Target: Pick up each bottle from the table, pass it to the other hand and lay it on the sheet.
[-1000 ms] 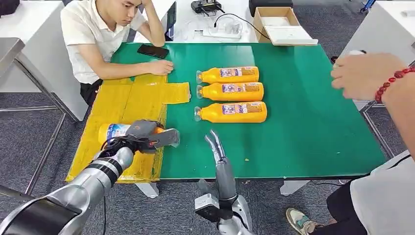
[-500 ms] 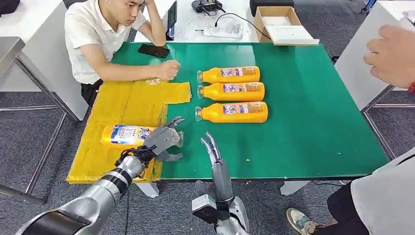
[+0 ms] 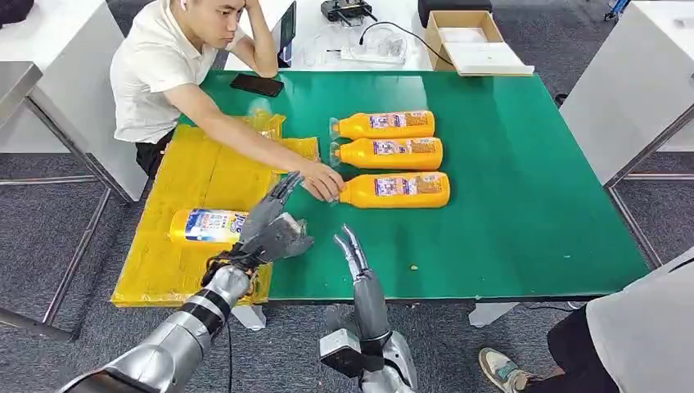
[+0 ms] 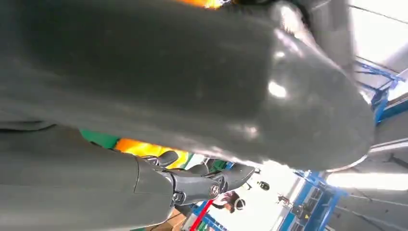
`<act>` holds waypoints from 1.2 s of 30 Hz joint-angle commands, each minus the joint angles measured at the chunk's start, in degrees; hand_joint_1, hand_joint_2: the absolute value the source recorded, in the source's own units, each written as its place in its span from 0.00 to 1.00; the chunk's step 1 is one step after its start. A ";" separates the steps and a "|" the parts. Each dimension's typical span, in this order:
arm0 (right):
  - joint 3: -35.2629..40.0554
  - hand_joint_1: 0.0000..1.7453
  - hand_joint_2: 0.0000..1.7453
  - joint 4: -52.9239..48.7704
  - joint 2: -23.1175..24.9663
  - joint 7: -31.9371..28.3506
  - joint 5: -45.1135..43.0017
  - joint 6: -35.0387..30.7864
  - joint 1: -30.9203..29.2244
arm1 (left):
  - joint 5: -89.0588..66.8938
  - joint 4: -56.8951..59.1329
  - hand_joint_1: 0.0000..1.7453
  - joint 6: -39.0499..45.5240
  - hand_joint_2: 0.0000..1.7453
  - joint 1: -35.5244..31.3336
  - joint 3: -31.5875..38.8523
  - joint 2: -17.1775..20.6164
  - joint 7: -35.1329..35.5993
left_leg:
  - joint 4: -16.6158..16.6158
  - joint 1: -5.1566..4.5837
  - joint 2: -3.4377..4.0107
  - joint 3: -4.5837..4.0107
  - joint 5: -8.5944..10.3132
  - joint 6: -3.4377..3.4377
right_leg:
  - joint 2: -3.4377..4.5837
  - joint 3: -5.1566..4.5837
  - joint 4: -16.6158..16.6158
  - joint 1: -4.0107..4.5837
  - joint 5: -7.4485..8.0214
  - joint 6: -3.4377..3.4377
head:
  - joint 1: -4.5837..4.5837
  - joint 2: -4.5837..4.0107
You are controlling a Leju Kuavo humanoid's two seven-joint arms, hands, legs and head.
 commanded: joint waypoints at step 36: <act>-18.62 0.00 1.00 15.87 -13.50 24.03 41.81 -5.99 -10.46 | 28.36 -57.30 0.00 -4.42 1.00 31.64 3.87 3.19 -3.03 | -0.04 0.03 0.12 0.16 -0.17 -0.09 | 0.06 0.15 -0.11 0.06 -0.08 -0.09 | 0.02 0.00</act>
